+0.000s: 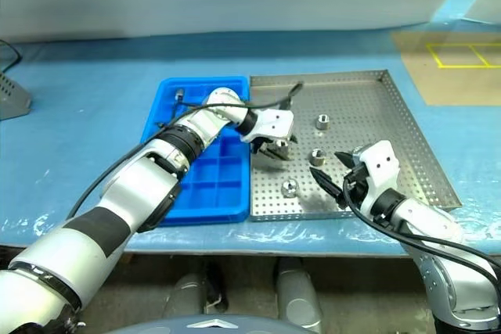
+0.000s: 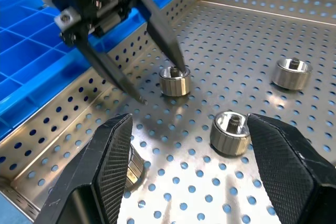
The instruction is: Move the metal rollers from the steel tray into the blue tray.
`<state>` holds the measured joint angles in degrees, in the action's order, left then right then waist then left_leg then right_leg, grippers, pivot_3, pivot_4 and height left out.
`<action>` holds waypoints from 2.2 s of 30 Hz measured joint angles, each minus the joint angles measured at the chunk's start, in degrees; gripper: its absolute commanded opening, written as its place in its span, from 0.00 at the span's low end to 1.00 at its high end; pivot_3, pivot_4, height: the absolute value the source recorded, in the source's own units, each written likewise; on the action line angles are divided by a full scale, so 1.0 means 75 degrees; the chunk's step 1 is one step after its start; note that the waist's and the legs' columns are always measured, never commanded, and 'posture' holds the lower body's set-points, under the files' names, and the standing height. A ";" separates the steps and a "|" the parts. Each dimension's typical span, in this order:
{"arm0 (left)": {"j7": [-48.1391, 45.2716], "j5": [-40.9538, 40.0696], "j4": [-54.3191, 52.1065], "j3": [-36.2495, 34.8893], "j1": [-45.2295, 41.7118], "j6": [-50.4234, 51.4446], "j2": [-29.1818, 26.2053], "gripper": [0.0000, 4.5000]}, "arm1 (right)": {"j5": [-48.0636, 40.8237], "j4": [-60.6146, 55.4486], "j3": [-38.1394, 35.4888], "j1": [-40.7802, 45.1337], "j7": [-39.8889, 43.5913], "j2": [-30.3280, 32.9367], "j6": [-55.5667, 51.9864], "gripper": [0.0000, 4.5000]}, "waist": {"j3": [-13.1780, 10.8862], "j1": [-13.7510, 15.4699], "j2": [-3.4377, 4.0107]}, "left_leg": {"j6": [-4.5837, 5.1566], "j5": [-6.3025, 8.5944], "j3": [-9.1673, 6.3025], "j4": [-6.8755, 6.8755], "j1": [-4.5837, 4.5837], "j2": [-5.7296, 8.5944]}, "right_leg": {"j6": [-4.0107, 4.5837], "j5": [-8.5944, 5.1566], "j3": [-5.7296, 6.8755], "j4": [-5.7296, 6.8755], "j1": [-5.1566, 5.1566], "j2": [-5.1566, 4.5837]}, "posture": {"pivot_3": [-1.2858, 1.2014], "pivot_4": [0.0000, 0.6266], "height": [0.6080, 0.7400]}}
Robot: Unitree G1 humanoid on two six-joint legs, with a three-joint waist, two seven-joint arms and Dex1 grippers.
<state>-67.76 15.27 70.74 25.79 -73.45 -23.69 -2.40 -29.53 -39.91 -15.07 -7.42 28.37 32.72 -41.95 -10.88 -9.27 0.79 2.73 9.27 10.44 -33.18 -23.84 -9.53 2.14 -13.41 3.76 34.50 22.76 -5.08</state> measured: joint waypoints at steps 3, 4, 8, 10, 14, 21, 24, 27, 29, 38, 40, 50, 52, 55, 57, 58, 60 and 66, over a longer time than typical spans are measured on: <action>0.0489 0.0402 0.0237 0.0142 0.0001 -0.0043 0.0050 0.55 | -0.0011 -0.0141 0.0003 -0.0107 -0.0135 -0.0082 0.0000 0.80 | 0.0000 -0.0208 0.0000 | 0.0016 0.0009 -0.0008 -0.0011 -0.0020 0.0003 | 0.0032 0.0021 0.0012 -0.0010 0.0001 -0.0002 | 0.20 0.24 1.00; 0.0708 0.0530 0.0289 0.0168 0.0001 -0.0038 0.0068 0.55 | -0.0010 -0.0183 0.0007 -0.0153 -0.0167 -0.0096 0.0004 0.80 | 0.0000 -0.0285 0.0000 | 0.0020 0.0012 -0.0014 -0.0014 -0.0026 0.0007 | 0.0032 0.0022 0.0019 -0.0013 0.0000 -0.0005 | 0.20 0.24 1.00; 0.1306 0.0816 0.0426 0.0169 -0.0001 0.0096 0.0145 0.55 | -0.0004 -0.0194 0.0005 -0.0263 -0.0310 -0.0111 0.0013 0.80 | 0.0000 -0.0533 0.0000 | 0.0033 0.0020 -0.0024 -0.0016 -0.0041 0.0015 | 0.0022 0.0028 0.0037 -0.0046 -0.0012 -0.0012 | 0.20 0.24 1.00; 0.1526 0.0884 0.0458 0.0162 -0.0027 0.0189 0.0173 0.55 | -0.0002 -0.0191 -0.0022 -0.0267 -0.0345 -0.0108 0.0022 0.80 | 0.0001 -0.0672 0.0003 | 0.0040 0.0024 -0.0037 -0.0009 -0.0041 0.0013 | -0.0020 0.0054 0.0058 -0.0107 -0.0044 -0.0011 | 0.20 0.24 1.00; 0.1590 0.0954 0.0500 0.0114 -0.0132 0.0222 0.0068 0.55 | -0.0002 -0.0191 -0.0037 -0.0326 -0.0349 -0.0089 0.0031 0.80 | 0.0001 -0.0860 0.0003 | 0.0063 0.0039 -0.0040 -0.0012 -0.0039 0.0025 | -0.0022 0.0055 0.0074 -0.0138 -0.0068 -0.0029 | 0.20 0.24 1.00; 0.1089 0.0836 0.0552 -0.0211 -0.0422 0.0213 -0.0316 0.80 | 0.0047 -0.0099 0.0017 -0.0305 -0.0405 -0.0095 0.0096 0.81 | 0.0001 -0.1008 0.0003 | 0.0073 0.0045 -0.0041 -0.0013 -0.0046 0.0029 | -0.0030 0.0062 0.0085 -0.0160 -0.0077 -0.0036 | 0.21 0.24 1.00; 0.0855 0.0832 0.0552 -0.0259 -0.0471 0.0126 -0.0496 1.00 | 0.0063 0.0023 0.0047 -0.0251 -0.0405 -0.0095 0.0138 0.81 | 0.0001 -0.1012 0.0003 | 0.0073 0.0045 -0.0041 -0.0012 -0.0043 0.0029 | -0.0029 0.0062 0.0086 -0.0161 -0.0081 -0.0036 | 0.21 0.24 1.00; 0.0560 0.0832 0.0552 -0.0296 -0.0471 0.0015 -0.0596 1.00 | 0.0085 0.0128 0.0108 -0.0196 -0.0410 -0.0096 0.0185 0.81 | 0.0001 -0.1007 0.0003 | 0.0074 0.0045 -0.0042 -0.0013 -0.0044 0.0029 | -0.0028 0.0063 0.0087 -0.0162 -0.0083 -0.0037 | 0.21 0.24 1.00; 0.0488 0.0841 0.0552 -0.0295 -0.0471 -0.0029 -0.0624 1.00 | 0.0112 0.0129 0.0164 -0.0178 -0.0422 -0.0100 0.0219 0.81 | 0.0001 -0.1006 0.0003 | 0.0075 0.0046 -0.0042 -0.0013 -0.0044 0.0029 | -0.0027 0.0063 0.0087 -0.0162 -0.0084 -0.0038 | 0.21 0.24 1.00; 0.0748 0.1298 0.0602 -0.0077 -0.0388 0.0004 -0.0643 1.00 | 0.0249 0.0254 0.0345 -0.0083 -0.0478 -0.0159 0.0310 0.81 | 0.0002 -0.1011 0.0004 | 0.0076 0.0046 -0.0042 -0.0014 -0.0042 0.0028 | -0.0026 0.0065 0.0088 -0.0161 -0.0086 -0.0038 | 0.21 0.24 1.00; 0.0793 0.1447 0.0650 0.0020 -0.0340 0.0003 -0.0643 1.00 | 0.0269 0.0254 0.0346 -0.0088 -0.0483 -0.0162 0.0321 0.81 | 0.0002 -0.1015 0.0004 | 0.0076 0.0046 -0.0042 -0.0014 -0.0042 0.0028 | -0.0026 0.0065 0.0088 -0.0161 -0.0086 -0.0037 | 0.21 0.24 1.00; 0.0972 0.1613 0.0671 0.0090 -0.0286 0.0151 -0.0612 1.00 | 0.0413 0.0254 0.0346 -0.0199 -0.0542 -0.0173 0.0337 0.81 | 0.0003 -0.1017 0.0005 | 0.0078 0.0047 -0.0045 -0.0025 -0.0023 0.0028 | -0.0027 0.0065 0.0090 -0.0161 -0.0109 -0.0038 | 0.21 0.24 1.00; 0.0970 0.1612 0.0671 0.0087 -0.0286 0.0193 -0.0606 1.00 | 0.0447 0.0254 0.0346 -0.0203 -0.0568 -0.0182 0.0337 0.81 | 0.0003 -0.1018 0.0005 | 0.0078 0.0048 -0.0045 -0.0026 -0.0022 0.0028 | -0.0027 0.0065 0.0090 -0.0161 -0.0111 -0.0039 | 0.20 0.24 1.00; 0.0929 0.1612 0.0671 0.0085 -0.0272 0.0199 -0.0603 0.87 | 0.0481 0.0254 0.0346 -0.0214 -0.0591 -0.0188 0.0337 0.81 | 0.0003 -0.1022 0.0006 | 0.0078 0.0048 -0.0045 -0.0027 -0.0022 0.0029 | -0.0028 0.0066 0.0090 -0.0161 -0.0112 -0.0039 | 0.20 0.24 1.00; 0.0862 0.1614 0.0670 0.0089 -0.0235 0.0157 -0.0604 0.73 | 0.0484 0.0254 0.0346 -0.0221 -0.0594 -0.0189 0.0337 0.81 | 0.0003 -0.1026 0.0006 | 0.0078 0.0048 -0.0045 -0.0027 -0.0022 0.0029 | -0.0028 0.0066 0.0090 -0.0161 -0.0112 -0.0039 | 0.20 0.24 1.00; 0.0887 0.1620 0.0670 0.0094 -0.0222 0.0154 -0.0603 0.65 | 0.0485 0.0254 0.0346 -0.0221 -0.0595 -0.0189 0.0337 0.81 | 0.0003 -0.1029 0.0005 | 0.0078 0.0048 -0.0046 -0.0027 -0.0023 0.0029 | -0.0028 0.0066 0.0091 -0.0161 -0.0112 -0.0039 | 0.20 0.24 1.00; 0.1006 0.1645 0.0669 0.0118 -0.0195 0.0150 -0.0603 0.65 | 0.0492 0.0254 0.0346 -0.0221 -0.0595 -0.0189 0.0337 0.81 | 0.0003 -0.1039 0.0006 | 0.0079 0.0048 -0.0047 -0.0029 -0.0024 0.0029 | -0.0029 0.0066 0.0091 -0.0161 -0.0112 -0.0039 | 0.21 0.24 1.00; 0.0908 0.1656 0.0665 0.0118 -0.0164 0.0088 -0.0623 0.39 | 0.0560 0.0277 0.0369 -0.0181 -0.0590 -0.0186 0.0337 0.81 | 0.0004 -0.1088 0.0006 | 0.0079 0.0048 -0.0050 -0.0032 -0.0023 0.0029 | -0.0030 0.0067 0.0092 -0.0161 -0.0117 -0.0039 | 0.21 0.24 1.00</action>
<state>-60.95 27.69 75.73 26.68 -74.68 -23.03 -7.07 -25.33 -37.83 -12.31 -8.78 23.95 31.33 -39.42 -10.85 -17.43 0.83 3.33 9.63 10.07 -33.42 -24.01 -9.31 1.92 -12.91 4.45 33.29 21.89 -5.37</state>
